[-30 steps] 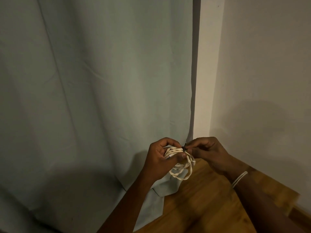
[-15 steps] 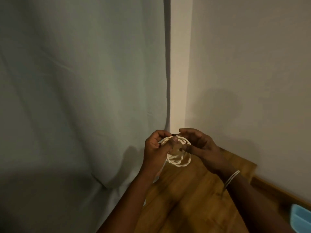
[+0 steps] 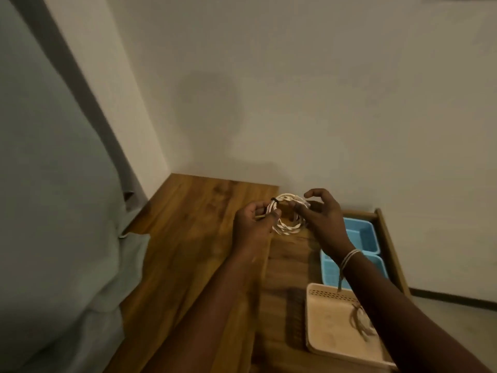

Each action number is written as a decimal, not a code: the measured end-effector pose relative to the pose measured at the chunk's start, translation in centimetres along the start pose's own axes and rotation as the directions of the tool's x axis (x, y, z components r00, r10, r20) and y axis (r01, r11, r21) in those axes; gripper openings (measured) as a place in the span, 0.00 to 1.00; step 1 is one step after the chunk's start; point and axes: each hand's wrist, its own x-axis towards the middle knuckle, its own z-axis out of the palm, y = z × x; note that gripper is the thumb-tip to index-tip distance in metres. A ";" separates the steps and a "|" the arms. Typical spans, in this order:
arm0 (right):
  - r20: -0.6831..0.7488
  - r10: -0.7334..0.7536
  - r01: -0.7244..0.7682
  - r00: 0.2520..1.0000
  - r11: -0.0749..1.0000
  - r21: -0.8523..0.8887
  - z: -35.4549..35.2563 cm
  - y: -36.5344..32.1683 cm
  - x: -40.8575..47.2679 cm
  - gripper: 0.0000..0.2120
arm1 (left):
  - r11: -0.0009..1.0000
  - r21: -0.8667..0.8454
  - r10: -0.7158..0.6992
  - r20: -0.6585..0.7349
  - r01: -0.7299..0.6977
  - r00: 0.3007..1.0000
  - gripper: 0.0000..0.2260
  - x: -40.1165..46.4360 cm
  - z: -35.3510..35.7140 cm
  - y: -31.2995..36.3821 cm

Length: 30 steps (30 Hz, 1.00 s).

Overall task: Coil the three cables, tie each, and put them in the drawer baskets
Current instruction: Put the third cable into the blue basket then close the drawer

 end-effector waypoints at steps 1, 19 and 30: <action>-0.057 0.013 -0.015 0.998 1.000 -0.020 -1.8 1.1 1.2 0.15 | 0.999 0.009 -0.040 0.044 0.040 0.998 0.14 1.1 2.2 -0.7; -0.161 0.515 -0.537 0.842 0.773 -0.337 -22.3 26.5 17.3 0.15 | 0.747 0.259 -0.663 0.365 0.612 0.654 0.07 16.5 30.1 -20.6; -0.093 0.506 -0.373 0.857 0.488 -0.789 -22.9 30.6 19.4 0.20 | 0.783 0.353 -0.622 0.440 0.512 0.648 0.13 18.5 33.7 -25.8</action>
